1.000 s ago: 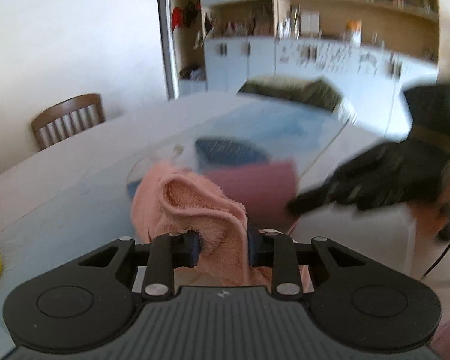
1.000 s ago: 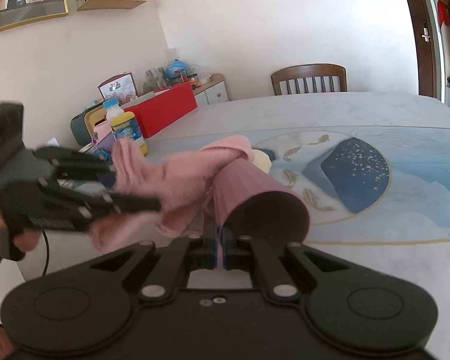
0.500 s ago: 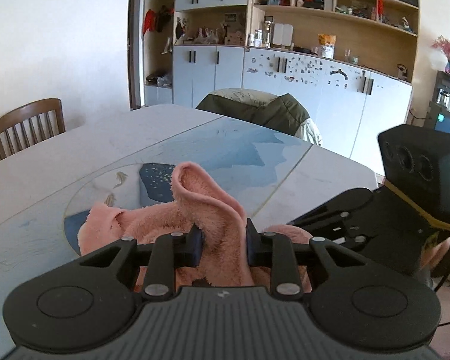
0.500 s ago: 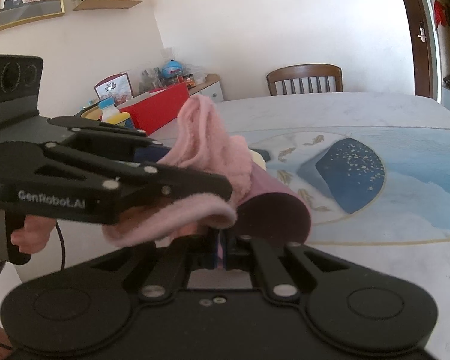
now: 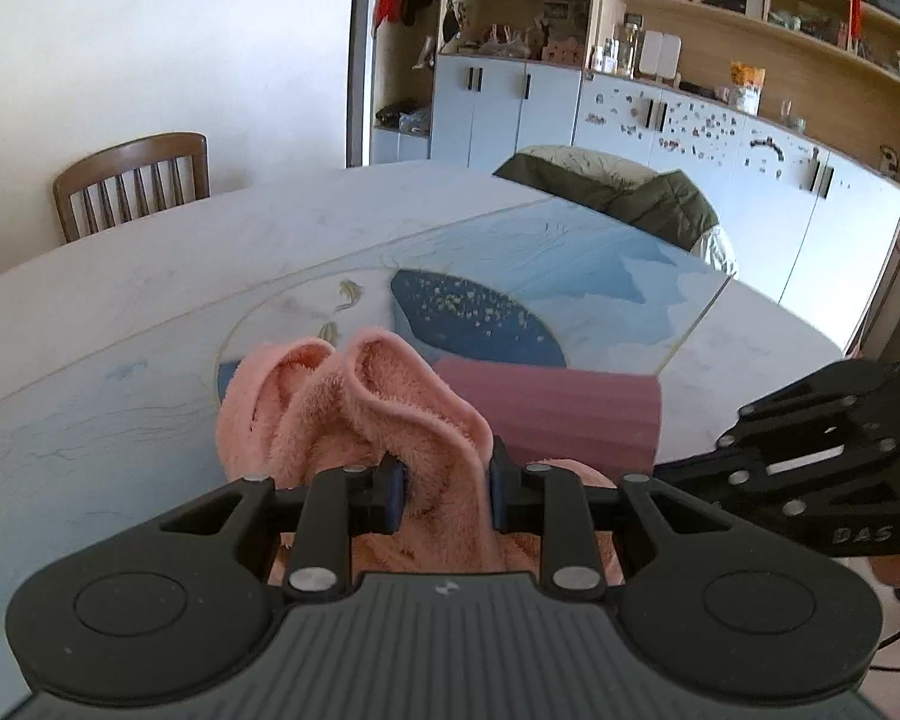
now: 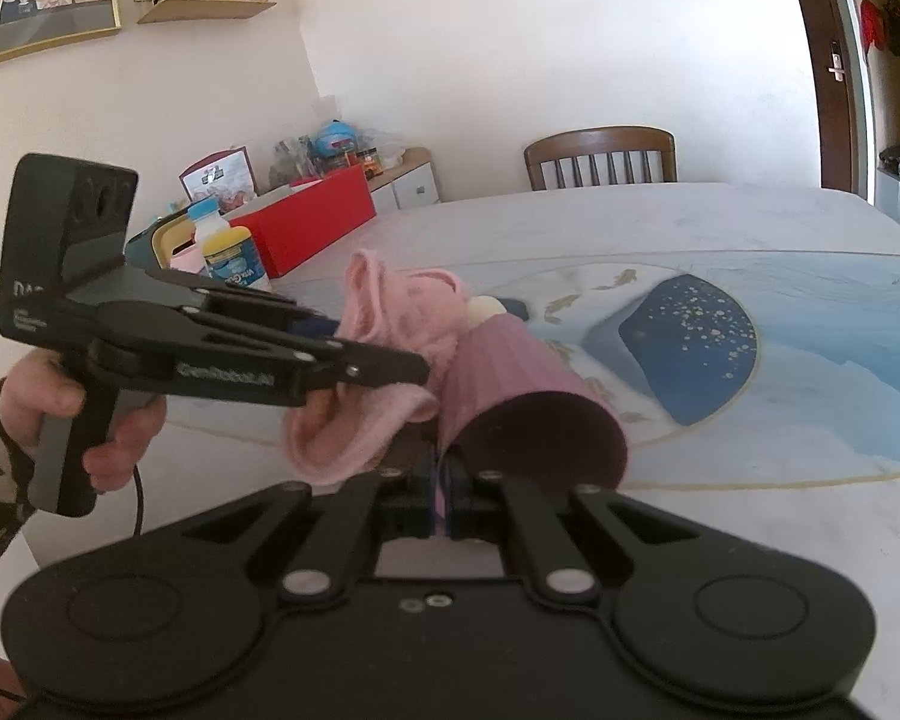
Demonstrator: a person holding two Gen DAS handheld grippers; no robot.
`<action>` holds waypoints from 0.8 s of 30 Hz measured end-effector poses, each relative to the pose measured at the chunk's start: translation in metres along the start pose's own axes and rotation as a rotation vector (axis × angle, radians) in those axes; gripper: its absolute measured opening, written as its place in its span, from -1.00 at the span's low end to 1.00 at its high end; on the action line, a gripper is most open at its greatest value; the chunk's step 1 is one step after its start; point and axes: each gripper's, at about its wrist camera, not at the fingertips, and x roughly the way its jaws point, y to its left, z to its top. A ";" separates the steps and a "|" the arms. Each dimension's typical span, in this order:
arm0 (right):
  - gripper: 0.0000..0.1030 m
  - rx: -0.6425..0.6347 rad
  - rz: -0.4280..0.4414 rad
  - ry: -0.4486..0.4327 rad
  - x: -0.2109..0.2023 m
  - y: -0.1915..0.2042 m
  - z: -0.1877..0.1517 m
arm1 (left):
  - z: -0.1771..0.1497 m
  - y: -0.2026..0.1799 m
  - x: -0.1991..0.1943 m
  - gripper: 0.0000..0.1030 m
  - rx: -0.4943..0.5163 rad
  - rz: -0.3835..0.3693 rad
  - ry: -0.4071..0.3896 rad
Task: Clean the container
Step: 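Wipe the cup rim and opening with the towel in the left gripper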
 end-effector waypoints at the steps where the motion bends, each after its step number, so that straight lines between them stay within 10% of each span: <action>1: -0.96 -0.002 -0.002 0.001 0.000 0.001 0.000 | 0.002 -0.001 -0.004 -0.51 -0.003 -0.010 -0.011; 11: -0.95 -0.034 -0.029 0.013 0.000 0.005 0.001 | 0.037 -0.043 -0.038 -0.51 0.068 -0.176 -0.085; 24: -0.95 -0.035 -0.032 0.010 -0.001 0.003 0.002 | 0.029 -0.044 0.018 -0.52 0.061 -0.123 0.015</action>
